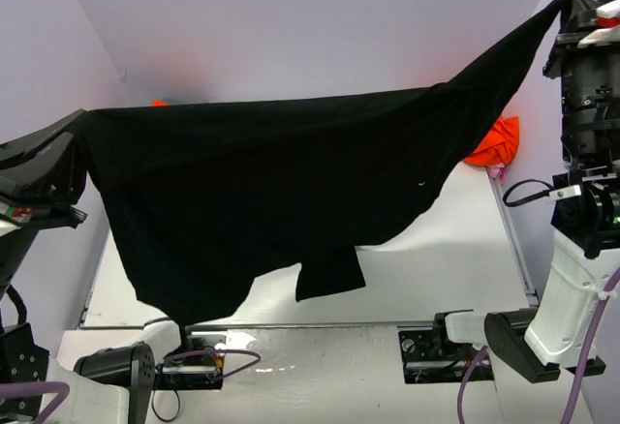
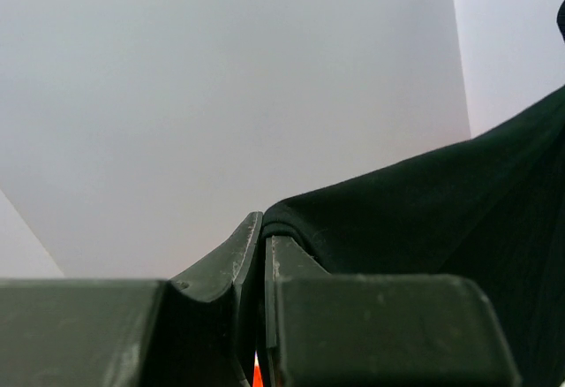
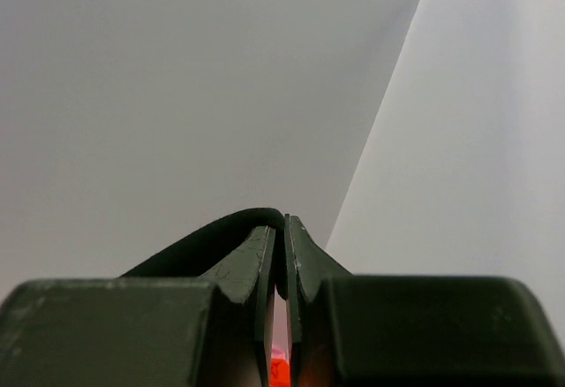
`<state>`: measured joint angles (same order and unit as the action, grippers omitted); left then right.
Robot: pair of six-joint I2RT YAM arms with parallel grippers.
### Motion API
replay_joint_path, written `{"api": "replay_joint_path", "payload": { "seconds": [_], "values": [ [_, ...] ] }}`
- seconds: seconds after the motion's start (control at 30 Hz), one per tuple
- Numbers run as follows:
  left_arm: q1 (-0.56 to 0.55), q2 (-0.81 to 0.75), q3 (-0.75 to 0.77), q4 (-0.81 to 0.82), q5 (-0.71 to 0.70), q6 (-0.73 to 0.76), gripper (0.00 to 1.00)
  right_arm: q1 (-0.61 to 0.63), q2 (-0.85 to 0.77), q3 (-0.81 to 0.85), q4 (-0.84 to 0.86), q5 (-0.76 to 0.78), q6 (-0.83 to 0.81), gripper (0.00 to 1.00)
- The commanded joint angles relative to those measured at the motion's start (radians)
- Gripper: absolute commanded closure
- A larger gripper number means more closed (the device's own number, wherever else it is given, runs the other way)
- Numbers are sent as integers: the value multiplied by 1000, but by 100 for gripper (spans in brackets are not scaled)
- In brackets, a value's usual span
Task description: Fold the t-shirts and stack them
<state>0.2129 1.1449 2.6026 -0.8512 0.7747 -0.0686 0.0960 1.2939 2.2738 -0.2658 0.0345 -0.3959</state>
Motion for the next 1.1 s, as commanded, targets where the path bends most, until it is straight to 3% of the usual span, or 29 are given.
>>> {"api": "replay_joint_path", "payload": {
  "seconds": [0.0, 0.17, 0.37, 1.07],
  "values": [
    [21, 113, 66, 105, -14, -122, 100, -20, 44, 72, 59, -8, 29, 100],
    [32, 181, 116, 160, 34, -181, 100, -64, 75, 134, 40, -72, 65, 100],
    [32, 147, 86, 173, 128, -173, 100, -82, 33, 110, 33, -105, 80, 100],
    [32, 28, 133, 212, 130, -204, 100, -131, -35, 192, 10, -170, 130, 100]
  ]
}}
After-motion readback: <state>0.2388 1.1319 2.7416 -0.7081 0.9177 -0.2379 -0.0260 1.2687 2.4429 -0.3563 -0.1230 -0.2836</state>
